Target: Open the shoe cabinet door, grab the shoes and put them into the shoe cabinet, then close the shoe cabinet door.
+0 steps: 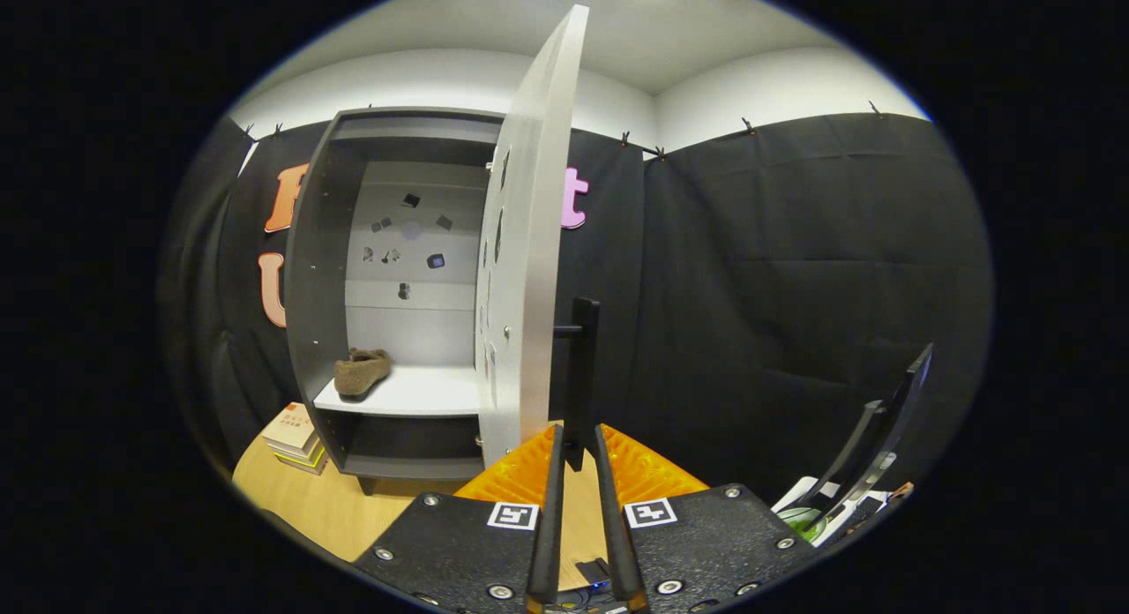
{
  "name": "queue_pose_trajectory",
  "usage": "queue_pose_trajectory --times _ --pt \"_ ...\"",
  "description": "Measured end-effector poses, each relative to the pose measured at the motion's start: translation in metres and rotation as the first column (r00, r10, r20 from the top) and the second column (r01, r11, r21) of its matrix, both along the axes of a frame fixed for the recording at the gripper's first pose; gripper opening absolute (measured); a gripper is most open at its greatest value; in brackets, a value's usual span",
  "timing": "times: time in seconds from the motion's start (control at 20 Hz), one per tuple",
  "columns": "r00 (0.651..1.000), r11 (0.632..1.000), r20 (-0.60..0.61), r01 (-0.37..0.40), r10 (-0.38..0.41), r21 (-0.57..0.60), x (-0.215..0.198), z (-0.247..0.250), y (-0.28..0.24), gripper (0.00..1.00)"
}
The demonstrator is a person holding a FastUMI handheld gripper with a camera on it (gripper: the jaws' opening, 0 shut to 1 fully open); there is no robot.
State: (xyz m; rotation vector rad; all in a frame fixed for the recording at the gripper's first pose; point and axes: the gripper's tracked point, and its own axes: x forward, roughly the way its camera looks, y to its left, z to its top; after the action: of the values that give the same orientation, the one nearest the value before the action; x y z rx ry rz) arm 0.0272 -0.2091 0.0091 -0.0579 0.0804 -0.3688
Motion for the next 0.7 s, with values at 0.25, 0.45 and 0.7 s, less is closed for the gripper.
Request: queue_pose_trajectory --times 0.25,0.45,0.7 --pt "0.999 0.999 -0.019 -0.032 0.032 -0.003 -0.004 -0.002 0.013 0.25" --pt "0.997 0.997 -0.028 -0.073 0.073 -0.011 -0.004 -0.001 0.031 0.25" --pt "0.991 0.992 -0.048 -0.121 0.122 0.017 -0.004 -0.015 0.06 0.26"
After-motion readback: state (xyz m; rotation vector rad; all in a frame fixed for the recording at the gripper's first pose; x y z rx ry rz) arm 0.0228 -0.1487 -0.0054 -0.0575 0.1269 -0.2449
